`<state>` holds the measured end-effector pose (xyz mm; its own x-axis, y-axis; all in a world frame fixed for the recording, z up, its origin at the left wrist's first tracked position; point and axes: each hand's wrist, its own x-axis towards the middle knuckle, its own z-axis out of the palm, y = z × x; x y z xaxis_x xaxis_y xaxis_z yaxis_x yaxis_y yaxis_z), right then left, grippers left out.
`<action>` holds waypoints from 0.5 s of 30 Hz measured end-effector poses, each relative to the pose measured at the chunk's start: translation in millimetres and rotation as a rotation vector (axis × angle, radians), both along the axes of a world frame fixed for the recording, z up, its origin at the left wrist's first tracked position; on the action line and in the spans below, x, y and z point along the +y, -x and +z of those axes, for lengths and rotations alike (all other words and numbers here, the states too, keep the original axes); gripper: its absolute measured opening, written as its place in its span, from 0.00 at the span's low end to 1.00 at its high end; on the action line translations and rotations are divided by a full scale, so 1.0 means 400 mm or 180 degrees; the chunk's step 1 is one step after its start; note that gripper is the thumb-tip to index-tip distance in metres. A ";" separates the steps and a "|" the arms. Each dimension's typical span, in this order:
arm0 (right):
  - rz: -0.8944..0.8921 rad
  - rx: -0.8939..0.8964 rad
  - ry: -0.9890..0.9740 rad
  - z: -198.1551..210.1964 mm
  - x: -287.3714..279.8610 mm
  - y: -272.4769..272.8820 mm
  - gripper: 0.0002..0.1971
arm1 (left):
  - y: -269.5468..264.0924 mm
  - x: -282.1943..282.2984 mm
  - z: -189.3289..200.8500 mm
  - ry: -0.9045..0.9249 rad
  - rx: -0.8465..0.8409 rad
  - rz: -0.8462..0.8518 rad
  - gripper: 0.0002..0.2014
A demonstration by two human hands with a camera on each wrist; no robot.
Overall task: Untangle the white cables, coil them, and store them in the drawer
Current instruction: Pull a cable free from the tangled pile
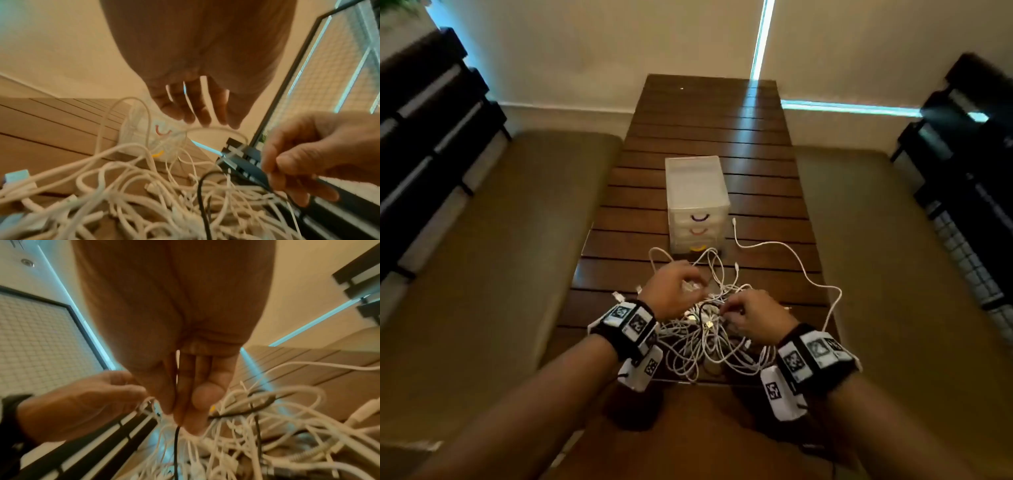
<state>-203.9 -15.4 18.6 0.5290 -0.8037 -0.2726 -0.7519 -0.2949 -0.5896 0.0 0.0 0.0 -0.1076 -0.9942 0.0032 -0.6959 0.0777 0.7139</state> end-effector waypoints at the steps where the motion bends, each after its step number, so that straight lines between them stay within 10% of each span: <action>1: 0.0211 0.0240 -0.0147 -0.019 0.007 -0.015 0.08 | 0.013 0.005 -0.004 0.0149 -0.0164 -0.0203 0.04; 15: 0.0091 0.1257 0.0262 -0.161 0.019 -0.110 0.12 | 0.008 0.024 -0.051 -0.0261 -0.0789 -0.0513 0.07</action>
<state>-159.8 -7.8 -45.9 0.4190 -0.8177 -0.3947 -0.9067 -0.3532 -0.2306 -3.4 9.6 -20.5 -0.2514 -0.9601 -0.1224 -0.8331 0.1503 0.5323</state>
